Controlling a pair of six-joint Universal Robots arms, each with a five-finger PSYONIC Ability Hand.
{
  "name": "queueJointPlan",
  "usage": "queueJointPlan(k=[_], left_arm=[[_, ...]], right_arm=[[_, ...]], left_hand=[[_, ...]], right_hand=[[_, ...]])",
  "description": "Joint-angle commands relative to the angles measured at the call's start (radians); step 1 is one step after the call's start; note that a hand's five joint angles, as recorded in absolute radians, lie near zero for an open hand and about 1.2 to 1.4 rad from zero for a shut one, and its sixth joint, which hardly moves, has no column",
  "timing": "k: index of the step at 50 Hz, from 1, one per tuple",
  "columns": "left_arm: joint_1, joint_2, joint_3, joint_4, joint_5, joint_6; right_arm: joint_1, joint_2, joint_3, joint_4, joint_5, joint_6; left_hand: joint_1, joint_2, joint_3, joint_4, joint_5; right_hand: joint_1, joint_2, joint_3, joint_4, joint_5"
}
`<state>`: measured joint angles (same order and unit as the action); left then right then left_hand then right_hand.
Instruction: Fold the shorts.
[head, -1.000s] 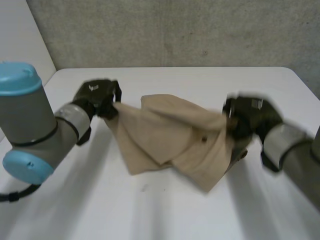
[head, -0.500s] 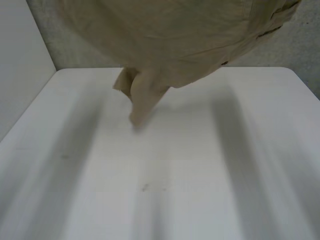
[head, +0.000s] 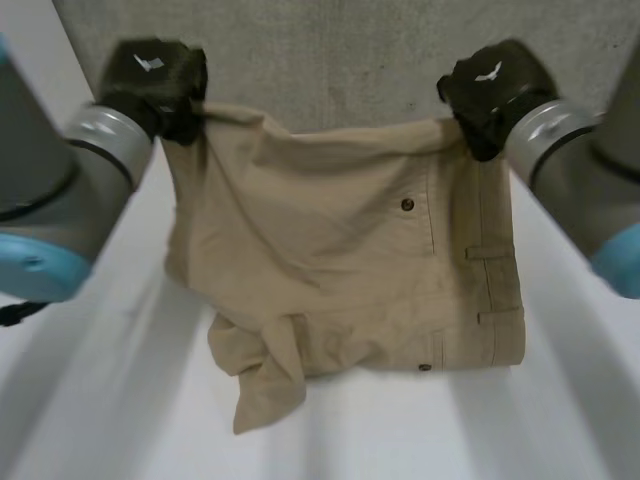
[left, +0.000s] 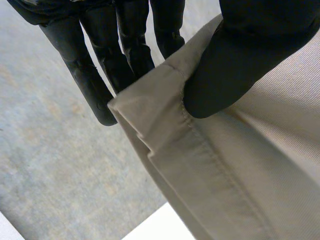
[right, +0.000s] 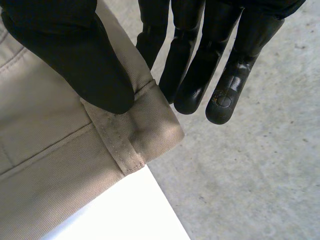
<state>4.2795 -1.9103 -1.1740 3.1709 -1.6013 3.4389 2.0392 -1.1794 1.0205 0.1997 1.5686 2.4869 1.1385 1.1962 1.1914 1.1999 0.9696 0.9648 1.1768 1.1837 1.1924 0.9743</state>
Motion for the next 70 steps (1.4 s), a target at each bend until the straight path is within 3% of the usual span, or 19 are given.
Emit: queueJointPlan(k=[1,6,9,15,23,29,36,41,51,60,70], left_arm=[[0.009,-0.196,0.175,0.237,-0.006,0.111],[0.022,-0.141,0.226,0.614,-0.028,0.114],[0.029,-0.086,0.208,0.748,-0.031,0.114],[0.026,0.014,0.073,0.770,-0.031,0.106],[0.028,0.034,-0.196,0.689,-0.032,0.074],[0.017,0.030,-0.404,0.636,-0.031,0.059],[0.000,-0.025,-0.617,0.601,-0.029,0.069],[-0.024,-0.038,-0.690,0.465,-0.031,0.068],[-0.023,0.004,-0.742,0.121,-0.035,0.066],[-0.033,0.102,-0.799,-0.005,-0.036,0.060],[-0.110,0.247,-0.860,-0.176,-0.034,0.068]], right_arm=[[0.001,0.147,-0.118,-0.288,0.008,0.003],[0.001,0.135,-0.160,-0.698,0.021,0.001],[-0.005,0.065,-0.146,-0.897,0.034,0.004],[0.001,-0.049,-0.054,-0.873,0.044,0.035],[-0.002,-0.052,0.118,-0.740,0.027,0.076],[-0.007,-0.042,0.337,-0.534,0.018,0.089],[0.001,0.081,0.480,-0.448,0.013,0.084],[0.003,0.119,0.533,-0.407,0.011,0.076],[-0.016,-0.031,0.674,-0.275,-0.002,0.064],[-0.017,-0.112,0.777,-0.088,-0.062,-0.085],[-0.019,-0.244,0.854,0.084,-0.070,-0.191]], left_hand=[[0.258,0.200,0.205,0.196,0.252],[0.258,0.200,0.205,0.196,0.252],[0.258,0.200,0.205,0.196,0.252],[0.258,0.200,0.205,0.196,0.252],[0.258,0.200,0.205,0.196,0.252],[0.258,0.200,0.205,0.196,0.252],[0.258,0.200,0.205,0.196,0.252],[0.258,0.200,0.205,0.196,0.252],[0.258,0.200,0.205,0.196,0.252],[0.258,0.200,0.205,0.196,0.252],[0.258,0.200,0.205,0.196,0.252]], right_hand=[[0.432,0.219,0.213,0.204,0.247],[0.432,0.219,0.213,0.204,0.247],[0.432,0.219,0.213,0.204,0.247],[0.432,0.219,0.213,0.204,0.247],[0.432,0.219,0.213,0.204,0.247],[0.432,0.219,0.213,0.204,0.247],[0.432,0.219,0.213,0.204,0.247],[0.432,0.219,0.213,0.204,0.247],[0.432,0.219,0.213,0.204,0.247],[0.432,0.219,0.213,0.204,0.247],[0.432,0.219,0.213,0.204,0.247]])
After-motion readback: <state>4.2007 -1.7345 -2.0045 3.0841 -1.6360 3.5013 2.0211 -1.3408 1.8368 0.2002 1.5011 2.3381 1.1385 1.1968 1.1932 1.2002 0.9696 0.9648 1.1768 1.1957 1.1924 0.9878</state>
